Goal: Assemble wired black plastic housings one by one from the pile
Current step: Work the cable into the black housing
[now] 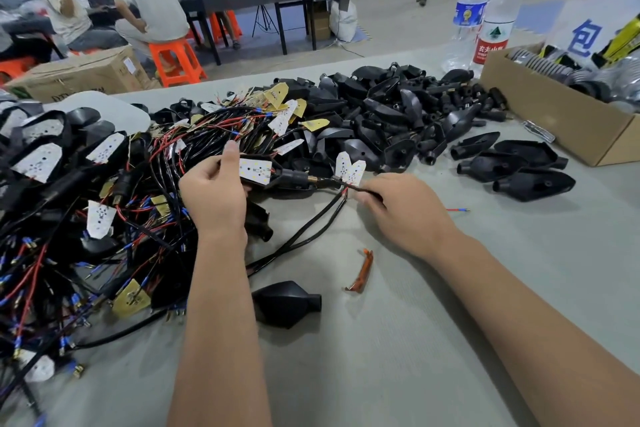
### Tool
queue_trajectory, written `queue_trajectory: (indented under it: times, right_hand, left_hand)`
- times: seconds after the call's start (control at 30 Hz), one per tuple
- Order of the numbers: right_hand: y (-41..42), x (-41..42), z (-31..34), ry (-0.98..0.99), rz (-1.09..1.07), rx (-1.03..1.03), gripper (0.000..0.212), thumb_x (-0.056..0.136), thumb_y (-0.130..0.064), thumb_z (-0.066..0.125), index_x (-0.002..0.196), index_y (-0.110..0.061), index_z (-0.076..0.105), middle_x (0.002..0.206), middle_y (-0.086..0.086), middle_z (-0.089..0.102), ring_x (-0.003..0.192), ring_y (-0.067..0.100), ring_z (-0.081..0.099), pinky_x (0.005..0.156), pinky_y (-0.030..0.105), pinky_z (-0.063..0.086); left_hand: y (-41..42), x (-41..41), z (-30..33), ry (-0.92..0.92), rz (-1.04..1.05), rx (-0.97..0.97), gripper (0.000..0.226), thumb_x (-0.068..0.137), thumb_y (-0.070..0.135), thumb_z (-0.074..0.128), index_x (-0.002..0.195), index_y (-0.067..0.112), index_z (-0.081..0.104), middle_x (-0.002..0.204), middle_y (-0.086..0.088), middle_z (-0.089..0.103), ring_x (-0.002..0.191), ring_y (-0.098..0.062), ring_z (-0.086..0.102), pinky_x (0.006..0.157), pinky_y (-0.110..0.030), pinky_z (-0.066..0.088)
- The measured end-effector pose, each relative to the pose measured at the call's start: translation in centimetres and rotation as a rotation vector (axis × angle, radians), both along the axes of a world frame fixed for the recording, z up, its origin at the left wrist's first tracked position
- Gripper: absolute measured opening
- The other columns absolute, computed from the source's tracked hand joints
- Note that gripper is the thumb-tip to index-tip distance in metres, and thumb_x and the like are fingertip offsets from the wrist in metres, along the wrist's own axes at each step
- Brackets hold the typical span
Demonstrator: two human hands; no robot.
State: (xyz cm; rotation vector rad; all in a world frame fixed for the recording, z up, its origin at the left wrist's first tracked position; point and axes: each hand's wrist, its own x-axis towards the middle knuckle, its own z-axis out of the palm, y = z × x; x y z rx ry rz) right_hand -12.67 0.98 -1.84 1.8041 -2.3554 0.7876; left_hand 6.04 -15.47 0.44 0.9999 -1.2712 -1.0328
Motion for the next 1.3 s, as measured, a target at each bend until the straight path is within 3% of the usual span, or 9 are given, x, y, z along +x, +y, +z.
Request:
queue_trajectory:
  times: [0.17,0.27,0.5,0.7,0.87,1.1,1.17,1.23,1.3]
  right_hand:
    - [0.7,-0.9,0.2,-0.025,0.058,0.033,0.025,0.107,-0.019,0.046,0.092,-0.01,0.062,0.085,0.001,0.06,0.086,0.026,0.056,0.079,0.045,0.046]
    - [0.2,-0.9,0.0,0.01,0.052,0.057,0.021,0.106,-0.015,0.046,0.098,-0.008,0.064,0.091,0.005,0.062,0.09,0.03,0.058,0.08,0.045,0.045]
    - [0.6,-1.0,-0.3,-0.03,0.067,-0.044,0.024,0.106,-0.029,0.05,0.115,-0.022,0.071,0.075,-0.006,0.06,0.077,0.024,0.056,0.069,0.041,0.046]
    - [0.8,-1.2,0.1,-0.207,0.151,-0.115,0.028,0.104,-0.024,0.06,0.128,-0.031,0.072,0.096,-0.03,0.069,0.084,-0.017,0.057,0.081,0.005,0.042]
    - [1.0,-0.6,1.0,-0.036,0.018,0.086,0.046,0.099,-0.061,0.047,0.143,-0.047,0.056,0.076,-0.012,0.068,0.081,0.013,0.059,0.076,0.036,0.052]
    - [-1.5,2.1,4.6,0.08,0.098,0.162,0.077,0.087,-0.083,0.026,0.147,-0.04,0.049,0.109,-0.013,0.065,0.106,0.013,0.059,0.081,0.037,0.051]
    - [-2.9,3.0,6.1,0.043,0.2,0.216,0.053,0.096,-0.068,0.043,0.135,-0.035,0.058,0.099,-0.016,0.062,0.097,0.009,0.059,0.078,0.035,0.049]
    - [-4.6,3.6,7.5,0.013,0.279,0.229,0.021,0.102,-0.042,0.058,0.094,-0.026,0.068,0.078,-0.013,0.068,0.074,0.008,0.063,0.07,0.032,0.051]
    - [-6.3,4.6,9.0,-0.064,0.31,0.189,0.032,0.103,-0.029,0.061,0.071,-0.022,0.065,0.063,-0.009,0.07,0.054,0.001,0.059,0.058,0.016,0.044]
  left_hand:
    - [-0.1,0.6,0.3,0.012,0.043,-0.033,0.059,0.099,0.037,0.067,0.063,-0.006,0.047,0.058,-0.005,0.029,0.063,-0.029,0.026,0.056,-0.045,0.029]
    - [0.0,0.5,0.4,0.005,0.048,-0.034,0.05,0.098,0.037,0.068,0.058,0.011,0.054,0.057,-0.003,0.031,0.063,-0.027,0.029,0.058,-0.041,0.03]
    - [-0.7,1.0,-0.1,0.02,0.061,-0.033,0.06,0.096,0.041,0.068,0.059,0.004,0.04,0.049,0.007,0.021,0.053,-0.018,0.019,0.054,-0.038,0.019]
    - [-0.6,1.1,0.0,-0.001,0.062,-0.028,0.062,0.097,0.04,0.068,0.058,0.004,0.035,0.051,0.007,0.02,0.052,-0.015,0.016,0.052,-0.029,0.016]
    - [0.0,0.9,0.5,-0.047,0.05,-0.04,0.057,0.098,0.038,0.068,0.045,0.025,0.05,0.045,0.015,0.024,0.047,-0.01,0.022,0.048,-0.023,0.022]
    - [0.7,0.7,1.4,0.033,-0.051,0.049,0.065,0.098,0.04,0.068,0.076,-0.018,0.048,0.07,-0.011,0.041,0.059,-0.025,0.029,0.05,-0.031,0.026]
    - [1.0,0.5,1.9,0.073,-0.082,0.079,0.062,0.099,0.038,0.067,0.073,-0.015,0.048,0.069,-0.012,0.039,0.053,-0.021,0.026,0.048,-0.029,0.023]
    - [0.9,1.0,2.9,0.112,-0.079,0.117,0.055,0.101,0.038,0.064,0.067,-0.001,0.045,0.063,-0.01,0.035,0.049,-0.017,0.026,0.048,-0.029,0.021]
    - [0.5,2.2,4.2,0.212,-0.081,0.182,0.052,0.104,0.045,0.056,0.068,0.011,0.039,0.061,-0.007,0.039,0.047,-0.017,0.032,0.049,-0.031,0.025]
